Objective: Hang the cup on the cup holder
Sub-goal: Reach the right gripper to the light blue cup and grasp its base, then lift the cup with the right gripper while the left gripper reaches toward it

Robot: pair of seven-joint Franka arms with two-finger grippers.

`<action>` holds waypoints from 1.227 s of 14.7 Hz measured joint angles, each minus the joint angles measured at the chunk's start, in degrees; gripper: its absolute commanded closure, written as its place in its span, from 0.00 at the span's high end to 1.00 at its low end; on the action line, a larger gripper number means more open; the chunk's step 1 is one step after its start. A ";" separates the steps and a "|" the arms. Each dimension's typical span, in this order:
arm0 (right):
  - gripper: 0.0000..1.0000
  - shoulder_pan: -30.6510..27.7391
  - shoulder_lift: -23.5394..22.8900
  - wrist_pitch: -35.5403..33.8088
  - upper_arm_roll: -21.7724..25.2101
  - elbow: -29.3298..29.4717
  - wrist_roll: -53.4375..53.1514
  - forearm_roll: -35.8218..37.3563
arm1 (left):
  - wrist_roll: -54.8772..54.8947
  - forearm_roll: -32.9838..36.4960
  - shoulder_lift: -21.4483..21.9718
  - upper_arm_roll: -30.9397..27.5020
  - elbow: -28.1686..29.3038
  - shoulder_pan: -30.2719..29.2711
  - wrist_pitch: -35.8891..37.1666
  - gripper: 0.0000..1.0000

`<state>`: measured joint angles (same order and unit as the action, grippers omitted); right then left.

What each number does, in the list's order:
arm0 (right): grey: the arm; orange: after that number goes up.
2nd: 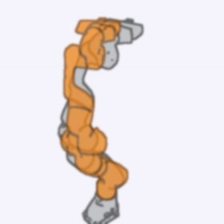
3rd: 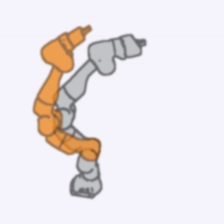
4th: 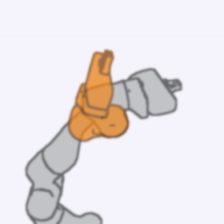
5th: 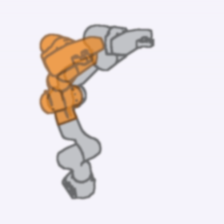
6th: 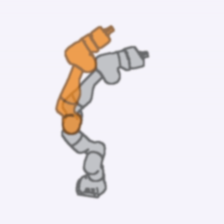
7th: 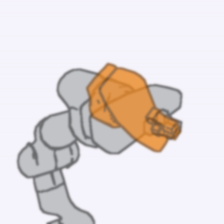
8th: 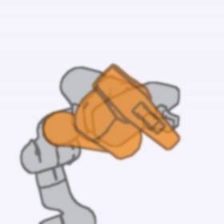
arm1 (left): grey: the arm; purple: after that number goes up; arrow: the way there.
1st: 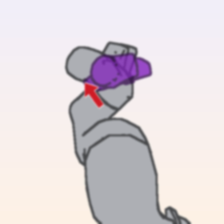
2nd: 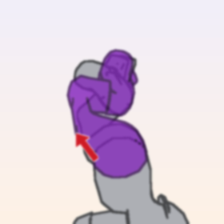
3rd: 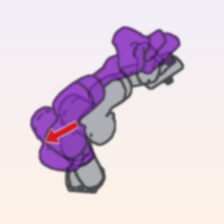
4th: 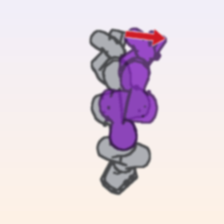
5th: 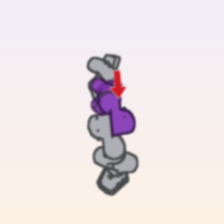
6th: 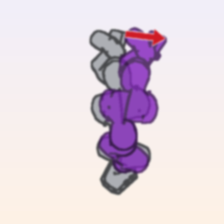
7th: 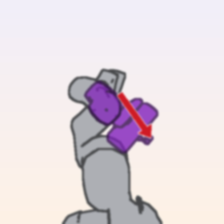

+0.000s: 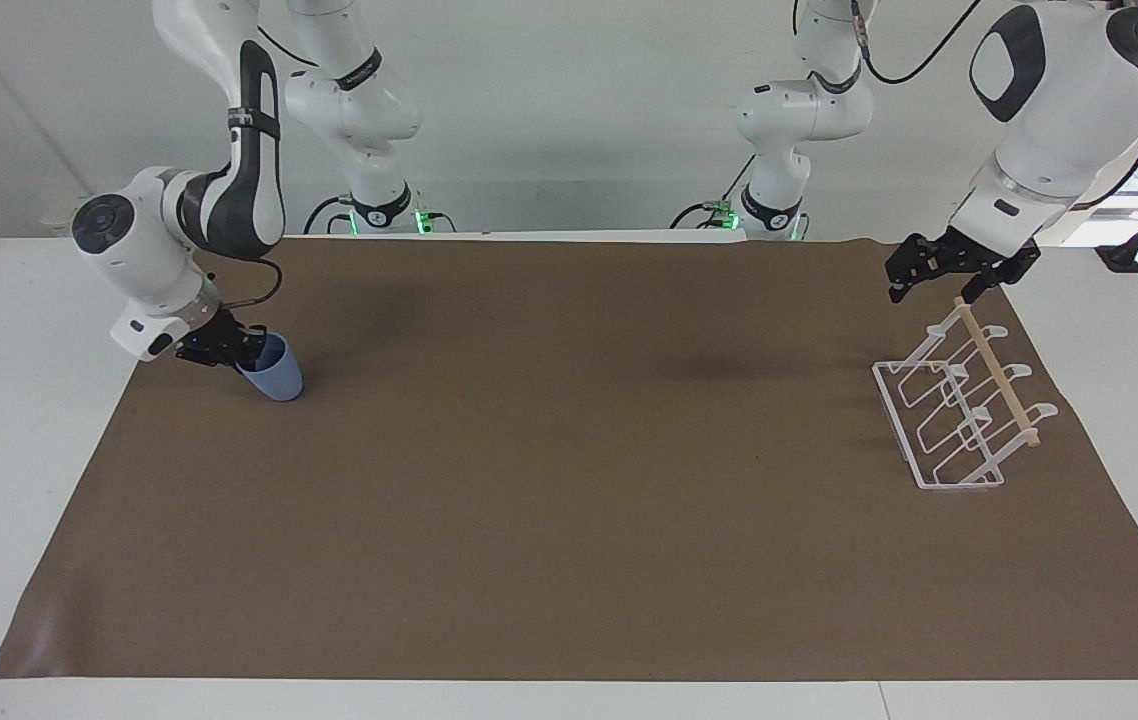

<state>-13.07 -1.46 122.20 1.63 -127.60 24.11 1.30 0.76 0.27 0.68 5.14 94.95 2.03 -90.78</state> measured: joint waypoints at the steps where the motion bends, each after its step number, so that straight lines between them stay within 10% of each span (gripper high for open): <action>1: 0.00 0.00 -0.01 -1.50 -0.24 0.73 0.64 -0.11 | 0.00 0.00 0.00 0.02 0.00 0.00 -0.09 1.00; 7: 0.00 3.01 0.04 -17.90 -1.94 11.40 2.60 -24.30 | -6.55 -7.27 0.00 -0.49 0.01 -0.26 -0.26 1.00; 18: 0.00 12.70 1.21 -27.04 -2.34 5.04 -3.77 -77.67 | -70.49 -20.22 0.03 0.65 1.19 11.45 -8.03 1.00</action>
<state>-0.37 -0.25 95.16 -0.71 -122.56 20.34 -76.38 -69.73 -19.95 0.71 5.79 96.14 13.48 -98.81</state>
